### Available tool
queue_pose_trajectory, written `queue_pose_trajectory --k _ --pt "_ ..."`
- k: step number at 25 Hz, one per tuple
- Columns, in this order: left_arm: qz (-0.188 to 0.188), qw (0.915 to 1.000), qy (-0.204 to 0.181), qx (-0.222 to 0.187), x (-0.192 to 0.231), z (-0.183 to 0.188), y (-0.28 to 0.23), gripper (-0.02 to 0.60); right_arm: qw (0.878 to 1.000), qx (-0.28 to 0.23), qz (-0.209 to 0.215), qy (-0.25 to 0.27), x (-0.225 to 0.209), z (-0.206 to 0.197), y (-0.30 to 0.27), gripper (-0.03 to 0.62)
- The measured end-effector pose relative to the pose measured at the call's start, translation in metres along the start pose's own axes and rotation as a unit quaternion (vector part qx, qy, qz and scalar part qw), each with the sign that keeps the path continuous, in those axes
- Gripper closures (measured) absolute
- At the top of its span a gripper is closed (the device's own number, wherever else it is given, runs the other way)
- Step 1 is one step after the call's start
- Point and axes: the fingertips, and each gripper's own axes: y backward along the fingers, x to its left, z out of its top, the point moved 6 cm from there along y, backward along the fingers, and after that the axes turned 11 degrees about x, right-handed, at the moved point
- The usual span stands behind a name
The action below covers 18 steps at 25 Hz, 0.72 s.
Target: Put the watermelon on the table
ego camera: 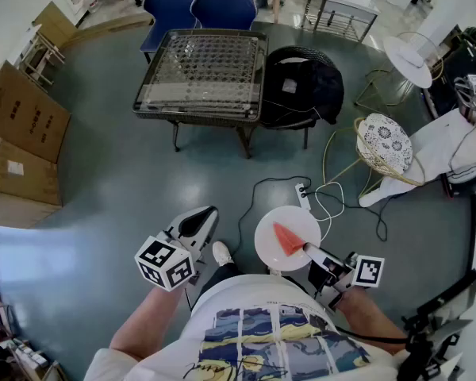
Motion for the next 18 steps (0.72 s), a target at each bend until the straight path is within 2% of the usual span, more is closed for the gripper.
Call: queue_pose_trajectory --k 9,13,18 --pt "0.004 0.9999 -0.002 -0.014 -0.09 -0.008 -0.044 0.563 0.999 0.036 0.0 0.015 -0.014 0.01 0.081 0.562" --pt "0.024 0.9995 0.009 -0.017 -0.113 -0.021 -0.05 0.563 0.998 0.062 -0.007 0.032 -0.025 0.017 0.104 0.562" --pt "0.049 0.9983 0.02 -0.024 -0.131 -0.032 -0.049 0.563 0.997 0.067 0.011 0.022 -0.038 0.026 0.116 0.563"
